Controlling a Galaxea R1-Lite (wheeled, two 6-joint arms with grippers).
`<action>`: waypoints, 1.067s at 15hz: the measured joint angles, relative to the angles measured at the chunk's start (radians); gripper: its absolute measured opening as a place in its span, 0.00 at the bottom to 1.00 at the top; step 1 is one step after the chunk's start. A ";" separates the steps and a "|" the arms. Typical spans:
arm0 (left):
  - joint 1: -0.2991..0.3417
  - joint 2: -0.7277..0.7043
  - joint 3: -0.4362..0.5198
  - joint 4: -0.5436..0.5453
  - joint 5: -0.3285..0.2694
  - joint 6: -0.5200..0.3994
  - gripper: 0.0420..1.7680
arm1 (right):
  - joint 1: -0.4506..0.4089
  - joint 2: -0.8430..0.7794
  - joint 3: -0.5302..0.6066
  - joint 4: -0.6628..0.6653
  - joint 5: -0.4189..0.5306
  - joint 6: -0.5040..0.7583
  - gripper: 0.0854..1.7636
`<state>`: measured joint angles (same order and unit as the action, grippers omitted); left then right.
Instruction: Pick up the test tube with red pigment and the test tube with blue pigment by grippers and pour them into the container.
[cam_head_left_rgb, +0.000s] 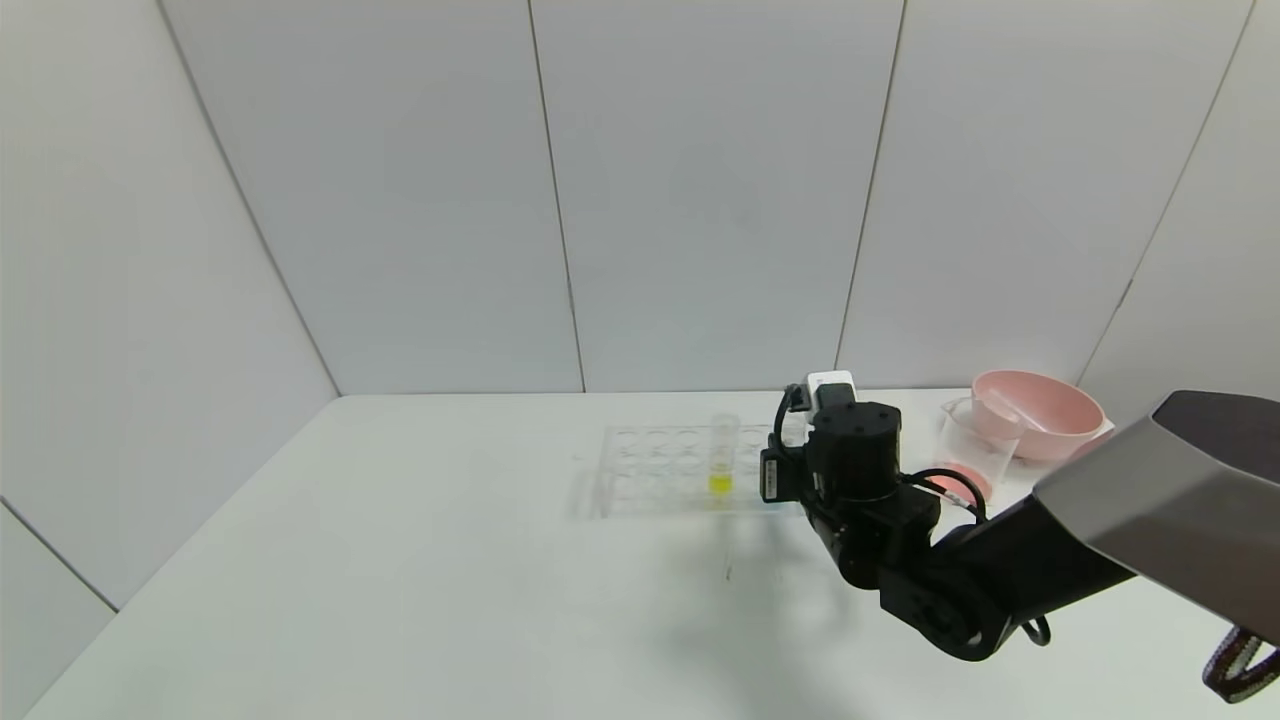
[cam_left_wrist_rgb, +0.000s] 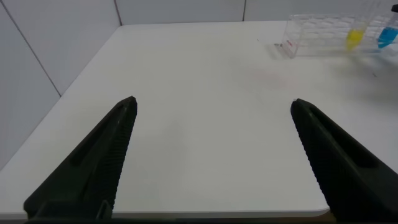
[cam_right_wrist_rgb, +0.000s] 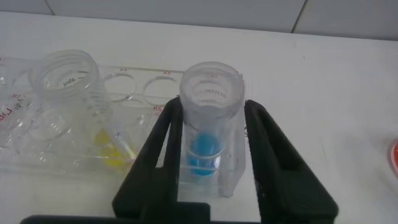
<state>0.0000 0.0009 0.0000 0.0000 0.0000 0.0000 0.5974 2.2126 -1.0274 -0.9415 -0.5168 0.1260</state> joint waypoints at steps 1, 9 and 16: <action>0.000 0.000 0.000 0.000 0.000 0.000 1.00 | 0.000 0.000 0.001 -0.001 0.001 0.000 0.24; 0.000 0.000 0.000 0.000 0.000 0.000 1.00 | 0.004 -0.040 -0.006 0.014 -0.001 -0.016 0.24; 0.000 0.000 0.000 0.000 0.000 0.000 1.00 | 0.017 -0.183 -0.010 0.096 0.027 -0.094 0.24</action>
<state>0.0000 0.0009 0.0000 0.0000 0.0000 0.0000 0.6143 2.0296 -1.0377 -0.8451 -0.4900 0.0323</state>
